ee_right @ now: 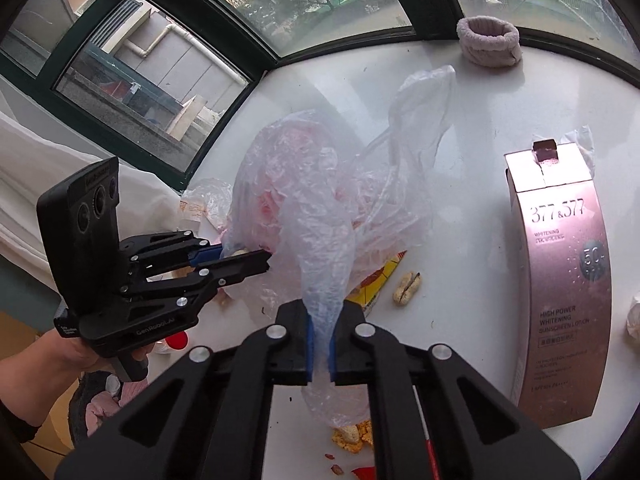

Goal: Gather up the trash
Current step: 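Close the left tool on the plastic bag while the right tool also grips it, then lift and carry the plastic bag with both tools over the trash bin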

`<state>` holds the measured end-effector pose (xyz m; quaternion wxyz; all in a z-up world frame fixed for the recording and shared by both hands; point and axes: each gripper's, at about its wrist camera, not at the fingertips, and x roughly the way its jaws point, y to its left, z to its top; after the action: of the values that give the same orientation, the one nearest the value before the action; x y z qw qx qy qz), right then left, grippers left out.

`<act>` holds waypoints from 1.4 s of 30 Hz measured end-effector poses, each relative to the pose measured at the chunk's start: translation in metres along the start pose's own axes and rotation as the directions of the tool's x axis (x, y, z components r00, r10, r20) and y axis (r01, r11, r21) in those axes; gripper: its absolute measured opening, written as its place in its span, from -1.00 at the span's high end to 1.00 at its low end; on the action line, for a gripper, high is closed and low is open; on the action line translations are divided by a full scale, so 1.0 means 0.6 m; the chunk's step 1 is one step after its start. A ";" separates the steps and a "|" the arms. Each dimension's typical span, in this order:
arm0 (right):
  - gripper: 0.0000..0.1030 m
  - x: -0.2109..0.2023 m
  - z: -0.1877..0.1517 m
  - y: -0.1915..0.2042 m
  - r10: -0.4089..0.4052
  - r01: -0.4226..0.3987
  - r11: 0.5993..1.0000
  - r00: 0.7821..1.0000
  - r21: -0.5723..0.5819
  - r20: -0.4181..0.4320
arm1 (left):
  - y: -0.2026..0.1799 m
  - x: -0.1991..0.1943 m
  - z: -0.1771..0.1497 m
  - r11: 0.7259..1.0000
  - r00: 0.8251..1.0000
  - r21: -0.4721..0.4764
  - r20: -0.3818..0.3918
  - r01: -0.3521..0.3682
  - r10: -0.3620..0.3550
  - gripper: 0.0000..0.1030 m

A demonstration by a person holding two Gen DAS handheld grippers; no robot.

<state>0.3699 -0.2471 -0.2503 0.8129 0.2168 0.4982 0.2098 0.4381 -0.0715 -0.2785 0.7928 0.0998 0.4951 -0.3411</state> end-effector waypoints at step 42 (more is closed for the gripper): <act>0.86 -0.196 -0.298 0.284 -0.018 -0.022 0.942 0.993 -0.336 -0.115 | -0.254 -0.338 -0.333 0.957 0.986 -0.266 0.092 -0.113 0.142 0.77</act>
<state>0.1385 -0.1478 -0.1431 0.8072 0.0625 0.5016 0.3049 0.1410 0.0032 -0.1763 0.8455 0.0078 0.4835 -0.2266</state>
